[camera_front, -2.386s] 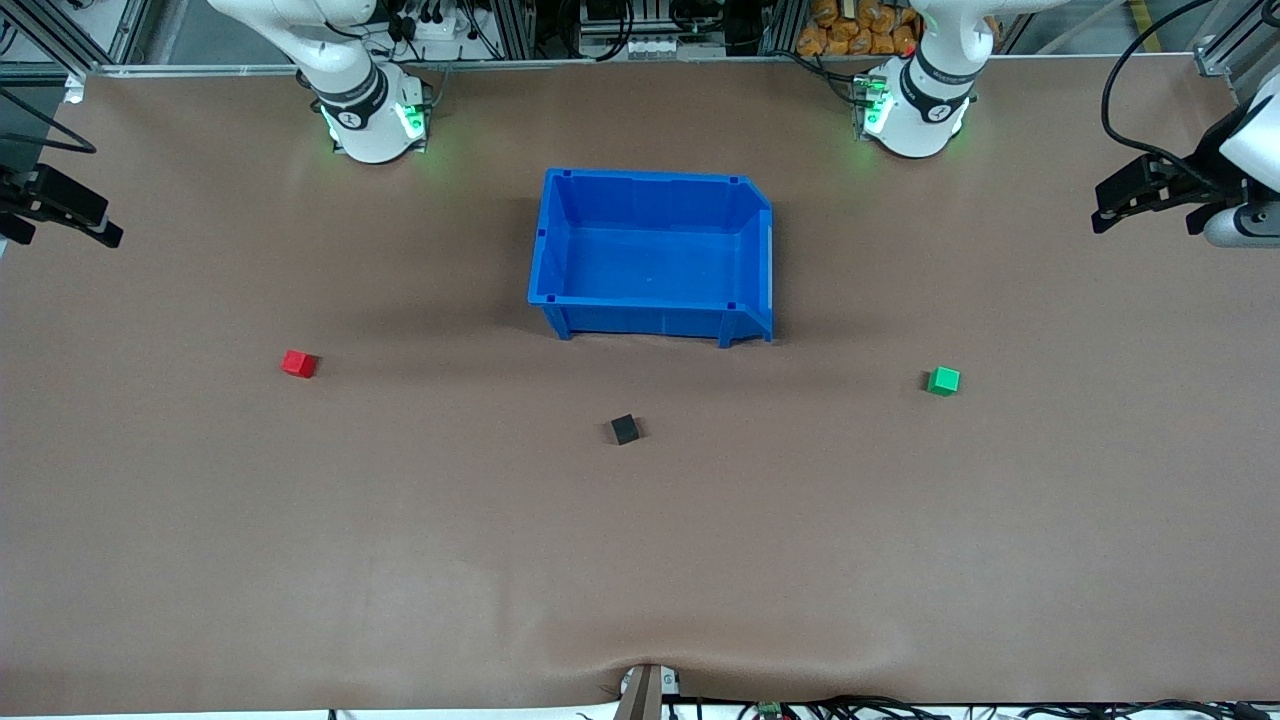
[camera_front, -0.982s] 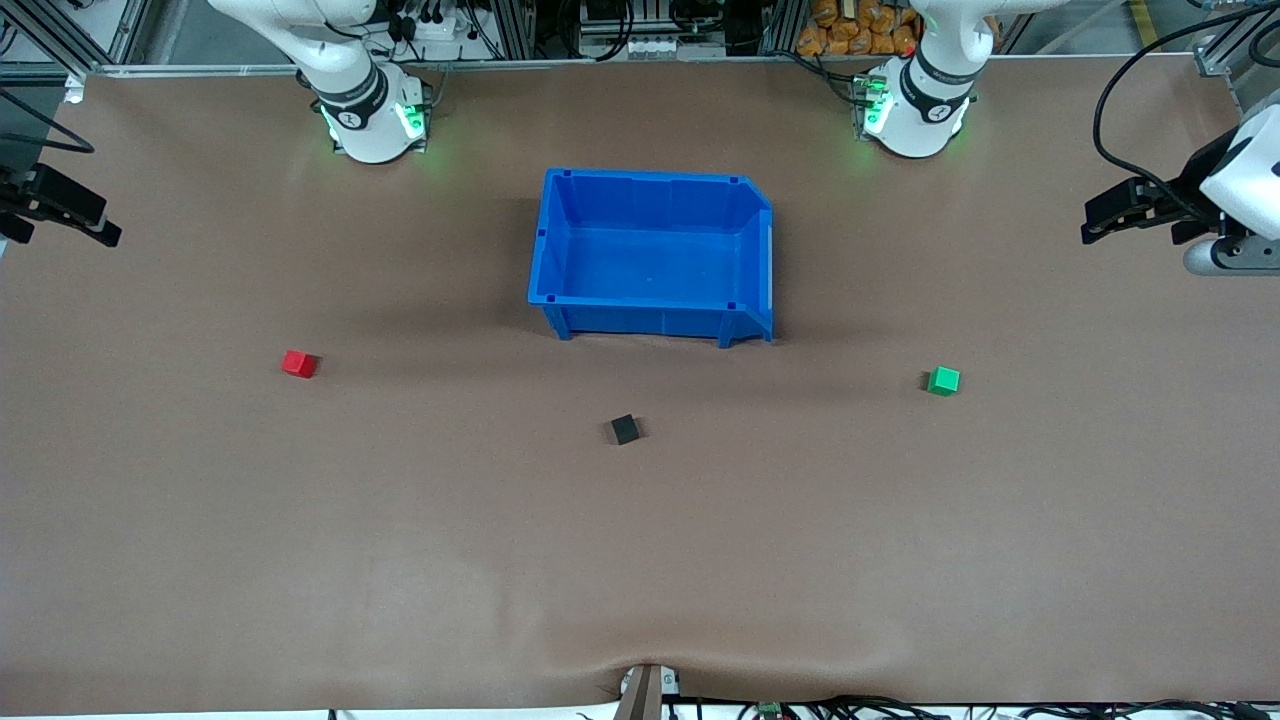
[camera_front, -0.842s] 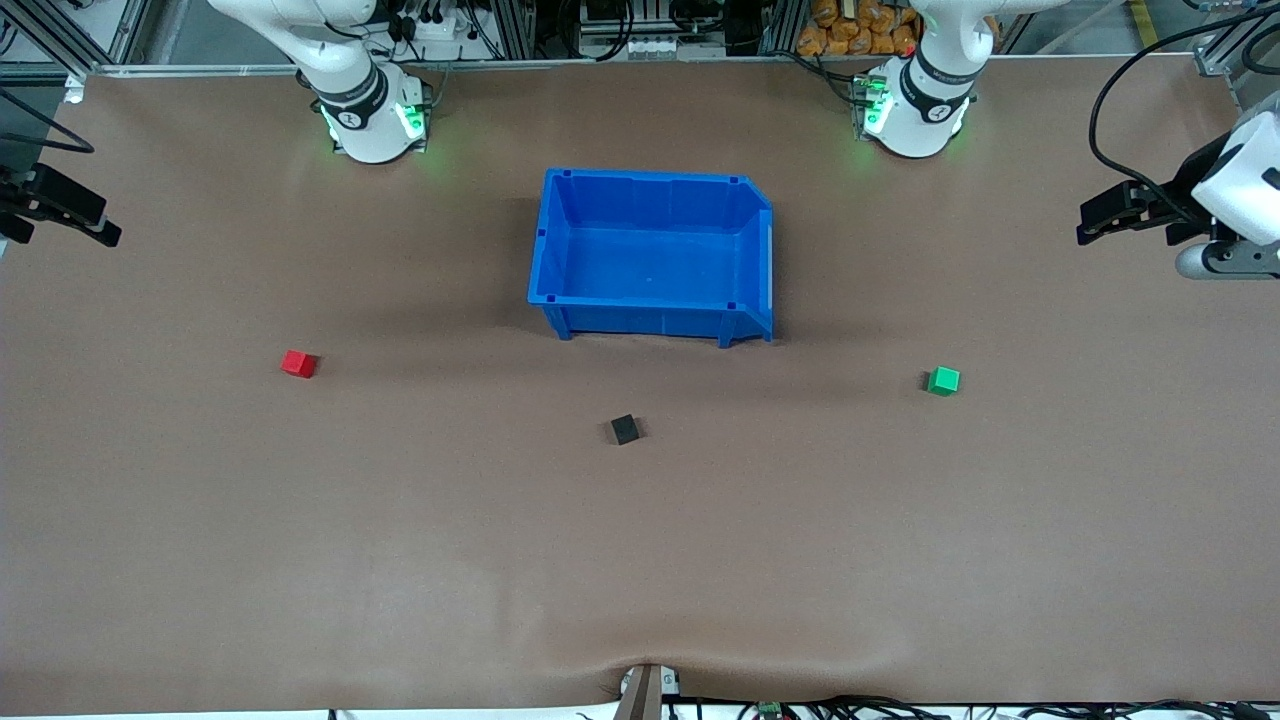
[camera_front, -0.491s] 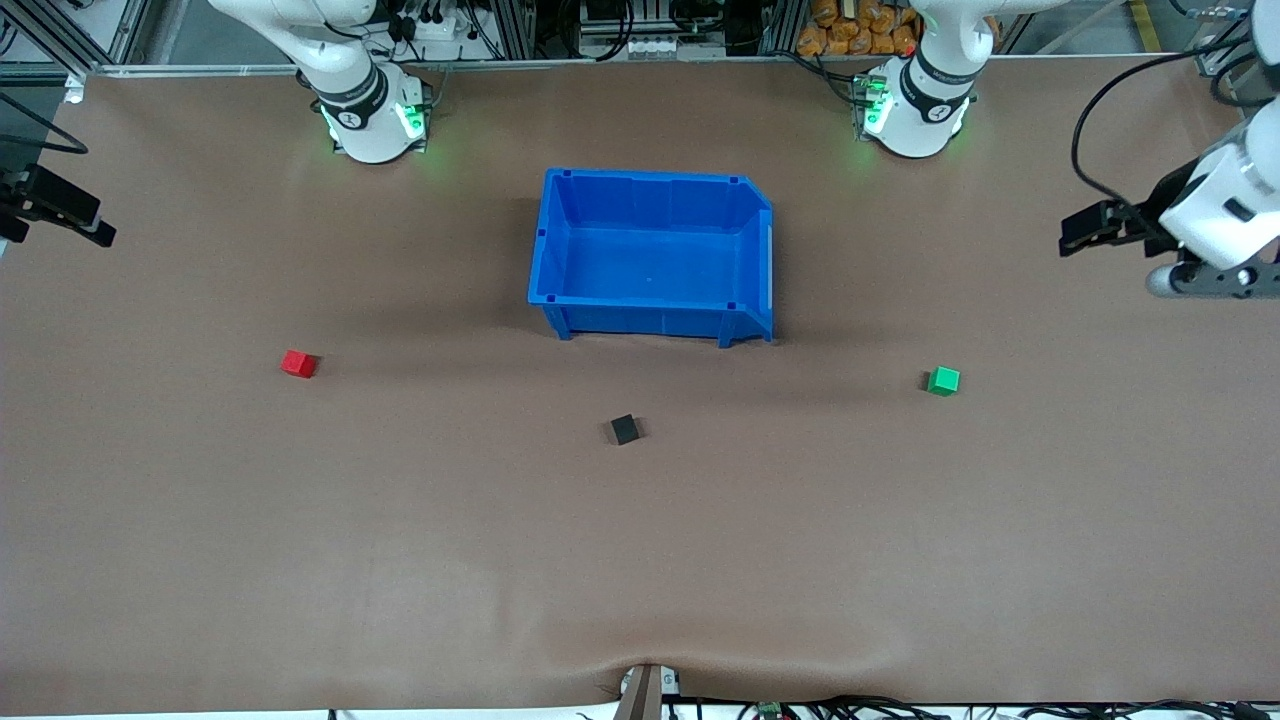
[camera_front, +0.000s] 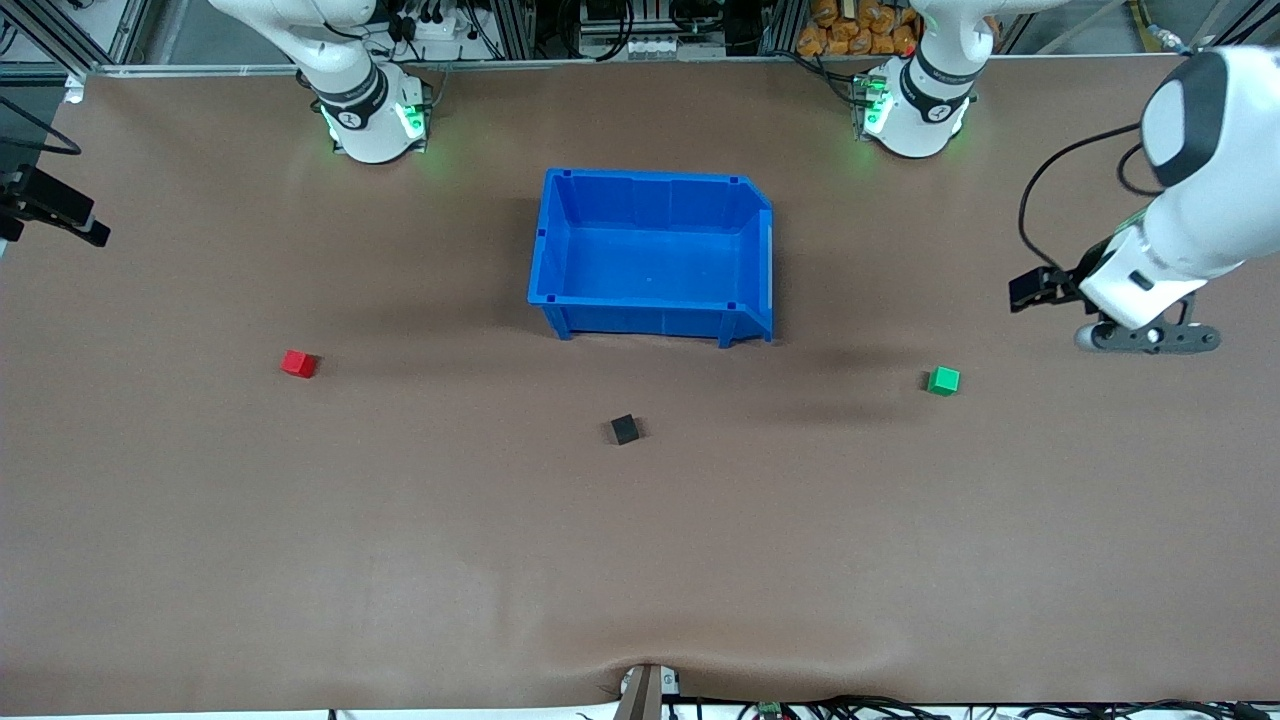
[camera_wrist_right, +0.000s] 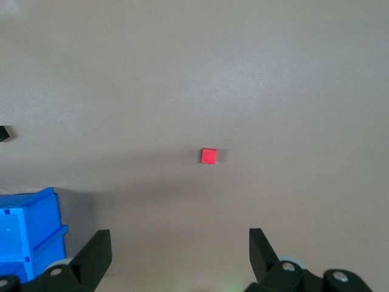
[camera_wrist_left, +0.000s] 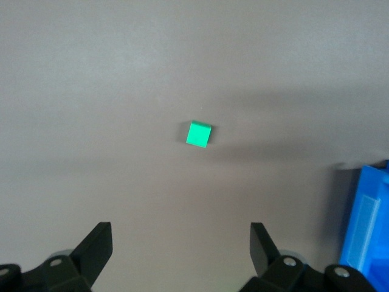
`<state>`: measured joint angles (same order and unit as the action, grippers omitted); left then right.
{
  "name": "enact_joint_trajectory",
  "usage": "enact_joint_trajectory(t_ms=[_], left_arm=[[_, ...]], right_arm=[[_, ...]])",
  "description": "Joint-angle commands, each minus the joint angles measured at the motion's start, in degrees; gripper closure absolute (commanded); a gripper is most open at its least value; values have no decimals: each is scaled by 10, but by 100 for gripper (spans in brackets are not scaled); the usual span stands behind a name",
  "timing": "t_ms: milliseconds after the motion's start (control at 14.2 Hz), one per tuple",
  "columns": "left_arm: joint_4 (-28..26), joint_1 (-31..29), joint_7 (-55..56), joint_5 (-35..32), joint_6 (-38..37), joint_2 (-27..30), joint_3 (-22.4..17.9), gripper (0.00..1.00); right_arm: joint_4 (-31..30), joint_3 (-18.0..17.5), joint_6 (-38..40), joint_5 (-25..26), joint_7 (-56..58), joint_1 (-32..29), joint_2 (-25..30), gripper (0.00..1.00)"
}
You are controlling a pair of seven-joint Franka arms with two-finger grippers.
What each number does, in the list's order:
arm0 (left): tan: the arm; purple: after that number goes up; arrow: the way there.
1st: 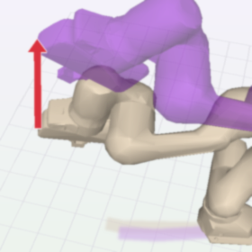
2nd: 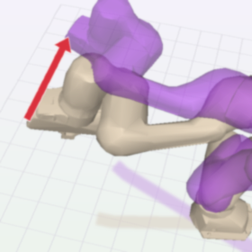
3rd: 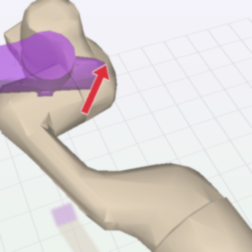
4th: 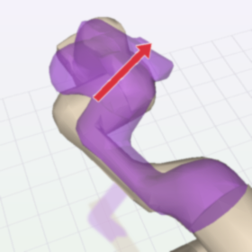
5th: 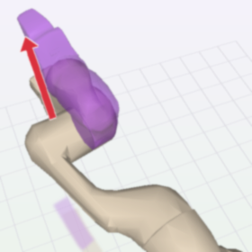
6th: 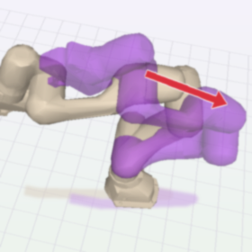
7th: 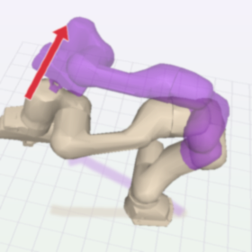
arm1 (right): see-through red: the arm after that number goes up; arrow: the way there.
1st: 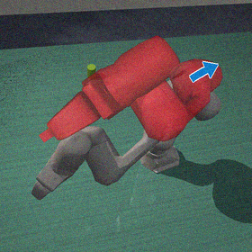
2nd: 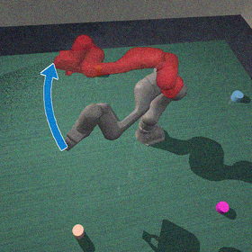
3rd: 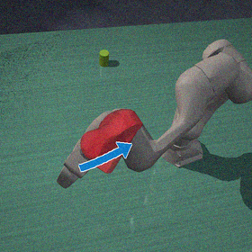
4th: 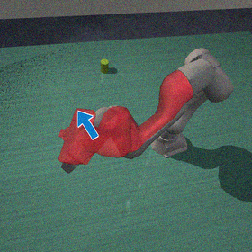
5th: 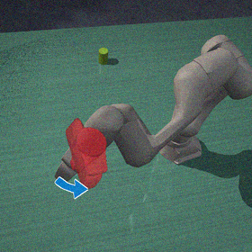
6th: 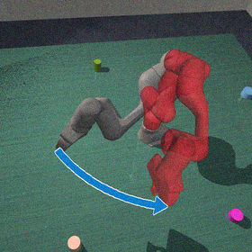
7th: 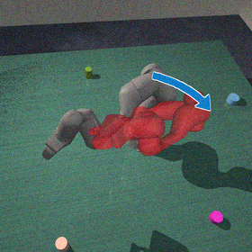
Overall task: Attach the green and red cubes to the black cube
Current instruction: 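Reach the left gripper to the green cube while the right gripper reaches the red cube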
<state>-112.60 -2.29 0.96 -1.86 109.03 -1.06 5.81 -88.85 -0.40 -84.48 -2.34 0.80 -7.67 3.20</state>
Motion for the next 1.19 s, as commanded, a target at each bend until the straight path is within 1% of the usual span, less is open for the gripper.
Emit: enact_joint_trajectory(t_ms=[0,281,561,702,842,912,982,1123], left_arm=[[-27,4,-4,2,50,-16,0,0],[-47,5,-5,-4,124,-56,3,0],[-48,4,-9,-34,180,-105,12,0],[-60,4,-10,-34,220,-124,13,0],[-81,2,-15,-35,260,-134,13,0],[-89,0,-30,-35,274,-140,13,0],[-98,-1,-41,-34,289,-145,12,0],[-104,-4,-63,-34,306,-156,12,0]], right_arm=[[9,-6,8,-8,4,-22,-7,0],[9,-7,9,-7,3,-14,-10,0],[13,-5,3,2,6,-24,-41,0],[15,-5,2,19,6,-23,-91,0],[15,-6,-9,58,7,-17,-128,0],[15,-7,-33,71,7,-17,-145,0],[14,-7,-73,76,7,-16,-178,0],[14,-7,-134,69,6,-24,-256,0]])
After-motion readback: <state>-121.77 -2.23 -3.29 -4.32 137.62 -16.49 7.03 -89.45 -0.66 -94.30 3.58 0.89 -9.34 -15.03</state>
